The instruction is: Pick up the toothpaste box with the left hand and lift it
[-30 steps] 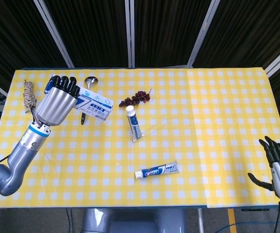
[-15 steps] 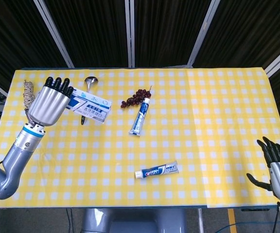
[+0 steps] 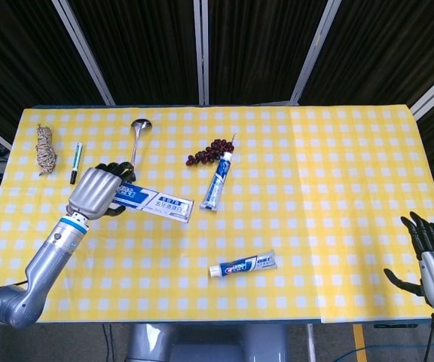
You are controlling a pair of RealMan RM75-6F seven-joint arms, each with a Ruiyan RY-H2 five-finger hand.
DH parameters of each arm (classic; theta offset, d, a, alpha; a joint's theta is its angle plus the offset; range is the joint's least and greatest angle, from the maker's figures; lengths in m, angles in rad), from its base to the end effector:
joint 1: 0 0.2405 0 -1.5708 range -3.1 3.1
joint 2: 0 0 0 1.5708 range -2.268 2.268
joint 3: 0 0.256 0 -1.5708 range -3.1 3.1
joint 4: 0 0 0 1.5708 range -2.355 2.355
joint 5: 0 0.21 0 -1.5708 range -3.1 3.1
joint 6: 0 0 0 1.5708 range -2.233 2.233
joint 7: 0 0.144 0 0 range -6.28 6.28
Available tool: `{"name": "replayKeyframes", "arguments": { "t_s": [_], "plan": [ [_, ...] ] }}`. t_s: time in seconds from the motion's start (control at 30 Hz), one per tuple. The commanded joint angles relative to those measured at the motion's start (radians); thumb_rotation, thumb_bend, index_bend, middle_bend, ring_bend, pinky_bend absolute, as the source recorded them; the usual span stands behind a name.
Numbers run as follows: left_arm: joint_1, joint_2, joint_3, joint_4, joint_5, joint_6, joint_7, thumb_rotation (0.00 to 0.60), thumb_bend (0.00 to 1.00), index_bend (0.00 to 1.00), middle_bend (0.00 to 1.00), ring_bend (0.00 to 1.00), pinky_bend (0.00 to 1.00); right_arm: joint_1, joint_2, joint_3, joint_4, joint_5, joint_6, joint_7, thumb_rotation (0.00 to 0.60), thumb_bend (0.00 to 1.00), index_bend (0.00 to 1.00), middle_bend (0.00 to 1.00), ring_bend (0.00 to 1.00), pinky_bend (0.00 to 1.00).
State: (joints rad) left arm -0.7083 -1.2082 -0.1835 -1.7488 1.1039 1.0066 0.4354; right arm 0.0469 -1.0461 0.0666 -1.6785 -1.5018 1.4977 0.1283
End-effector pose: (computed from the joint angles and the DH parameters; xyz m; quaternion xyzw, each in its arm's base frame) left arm -0.1518 0.3409 0.0824 -0.7491 -0.3127 -0.3513 0.4666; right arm -0.3072 -0.1722 0.1798 0.5578 -0.4238 0.4247 0.5735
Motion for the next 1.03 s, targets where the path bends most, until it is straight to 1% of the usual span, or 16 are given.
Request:
{"name": "replayKeyframes", "arguments": {
  "t_s": [0.03, 0.1, 0.17, 0.23, 0.27, 0.3, 0.4, 0.5, 0.57, 0.6, 0.7, 0.83, 0.9, 1.03],
  "plan": [
    [0.020, -0.011, 0.017, -0.003, -0.032, -0.038, -0.079, 0.600, 0.12, 0.15, 0.02, 0.07, 0.13, 0.000, -0.001, -0.001, 0.000, -0.002, 0.000, -0.003, 0.600, 0.09, 0.00, 0.00, 0.00, 0.00],
    [0.036, -0.007, 0.023, -0.003, -0.020, -0.022, -0.107, 0.600, 0.12, 0.07, 0.00, 0.00, 0.03, 0.000, -0.003, -0.001, 0.001, -0.002, 0.000, -0.007, 0.600, 0.09, 0.00, 0.00, 0.00, 0.00],
    [0.044, -0.007, 0.027, 0.000, -0.008, -0.009, -0.114, 0.600, 0.11, 0.05, 0.00, 0.00, 0.00, 0.000, -0.004, -0.001, 0.001, -0.001, -0.001, -0.009, 0.600, 0.09, 0.00, 0.00, 0.00, 0.00],
    [0.067, -0.010, 0.039, 0.011, 0.026, 0.036, -0.119, 0.600, 0.11, 0.05, 0.00, 0.00, 0.00, 0.001, -0.005, -0.002, 0.001, 0.000, -0.003, -0.013, 0.600, 0.09, 0.00, 0.00, 0.00, 0.00],
    [0.089, -0.013, 0.046, 0.015, 0.046, 0.074, -0.126, 0.600, 0.11, 0.04, 0.00, 0.00, 0.00, 0.002, -0.006, -0.002, 0.001, -0.002, -0.003, -0.015, 0.600, 0.08, 0.00, 0.00, 0.00, 0.00],
    [0.136, -0.021, 0.066, 0.017, 0.086, 0.149, -0.148, 0.600, 0.11, 0.04, 0.00, 0.00, 0.00, 0.003, -0.009, -0.003, 0.002, -0.006, -0.003, -0.018, 0.600, 0.09, 0.00, 0.00, 0.00, 0.00],
    [0.232, -0.048, 0.113, 0.041, 0.163, 0.287, -0.201, 0.600, 0.11, 0.03, 0.00, 0.00, 0.00, 0.003, -0.015, -0.003, 0.006, -0.012, 0.000, -0.026, 0.600, 0.09, 0.00, 0.00, 0.00, 0.00],
    [0.323, -0.069, 0.156, 0.068, 0.195, 0.384, -0.261, 0.600, 0.11, 0.00, 0.00, 0.00, 0.00, 0.006, -0.022, -0.005, 0.010, -0.018, 0.001, -0.036, 0.600, 0.08, 0.00, 0.00, 0.00, 0.00],
    [0.361, -0.082, 0.178, 0.097, 0.221, 0.425, -0.278, 0.600, 0.10, 0.00, 0.00, 0.00, 0.00, 0.007, -0.027, -0.006, 0.012, -0.022, 0.000, -0.042, 0.600, 0.09, 0.00, 0.00, 0.00, 0.00],
    [0.390, -0.090, 0.197, 0.122, 0.237, 0.455, -0.275, 0.600, 0.10, 0.00, 0.00, 0.00, 0.00, 0.009, -0.030, -0.007, 0.013, -0.026, 0.000, -0.048, 0.600, 0.08, 0.00, 0.00, 0.00, 0.00],
    [0.446, -0.115, 0.229, 0.175, 0.280, 0.521, -0.255, 0.600, 0.10, 0.00, 0.00, 0.00, 0.00, 0.011, -0.041, -0.008, 0.019, -0.031, 0.000, -0.061, 0.600, 0.08, 0.00, 0.00, 0.00, 0.00],
    [0.494, -0.139, 0.248, 0.217, 0.317, 0.573, -0.236, 0.600, 0.10, 0.00, 0.00, 0.00, 0.00, 0.013, -0.049, -0.011, 0.026, -0.034, -0.003, -0.072, 0.600, 0.08, 0.00, 0.00, 0.00, 0.00],
    [0.505, -0.135, 0.254, 0.214, 0.336, 0.585, -0.218, 0.600, 0.09, 0.00, 0.00, 0.00, 0.00, 0.014, -0.052, -0.012, 0.028, -0.036, -0.003, -0.074, 0.600, 0.09, 0.00, 0.00, 0.00, 0.00],
    [0.530, -0.133, 0.244, 0.198, 0.373, 0.628, -0.209, 0.600, 0.09, 0.00, 0.00, 0.00, 0.00, 0.015, -0.058, -0.016, 0.033, -0.037, -0.007, -0.086, 0.600, 0.09, 0.00, 0.00, 0.00, 0.00]
  ]
}}
